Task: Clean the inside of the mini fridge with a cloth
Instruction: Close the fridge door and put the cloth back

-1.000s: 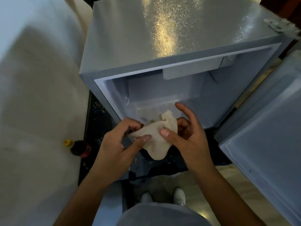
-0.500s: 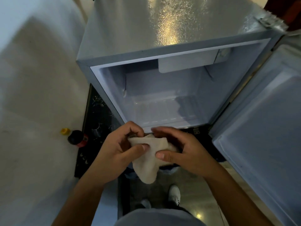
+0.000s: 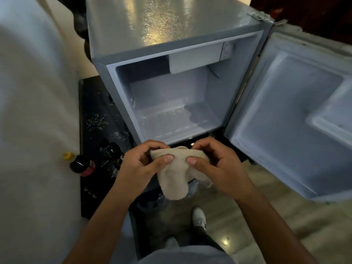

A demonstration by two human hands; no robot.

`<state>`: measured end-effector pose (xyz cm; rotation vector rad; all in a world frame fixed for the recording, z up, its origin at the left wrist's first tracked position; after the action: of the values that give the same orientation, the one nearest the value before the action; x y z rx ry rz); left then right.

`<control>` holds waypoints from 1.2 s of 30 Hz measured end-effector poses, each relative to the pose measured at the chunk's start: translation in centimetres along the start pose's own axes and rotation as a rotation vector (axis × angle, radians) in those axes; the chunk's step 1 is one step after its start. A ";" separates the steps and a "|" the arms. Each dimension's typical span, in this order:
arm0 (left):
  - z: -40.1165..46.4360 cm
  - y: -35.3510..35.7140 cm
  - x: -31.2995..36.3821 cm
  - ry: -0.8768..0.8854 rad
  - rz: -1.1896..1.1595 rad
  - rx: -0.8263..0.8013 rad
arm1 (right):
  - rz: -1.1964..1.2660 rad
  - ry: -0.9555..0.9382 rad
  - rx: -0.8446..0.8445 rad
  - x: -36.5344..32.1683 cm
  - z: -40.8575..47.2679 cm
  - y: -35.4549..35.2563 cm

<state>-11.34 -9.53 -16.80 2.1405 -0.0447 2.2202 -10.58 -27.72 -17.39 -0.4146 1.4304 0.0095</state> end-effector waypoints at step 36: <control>-11.7 31.6 0.0 0.075 0.029 -0.285 | -0.440 0.121 0.437 3.7 -28.4 -24.9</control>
<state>-24.94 -40.36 -16.67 1.9177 -0.3670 2.1545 -30.85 -59.80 -16.49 -0.3614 1.3858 -0.6820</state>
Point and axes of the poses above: each hand's wrist, its own z-axis towards the middle knuckle, its own y-axis out of the palm, x = y × z, the point moved 8 cm from there along z, towards the middle knuckle, and after that the axes turned 6 degrees about -z, right-handed, at the moved point
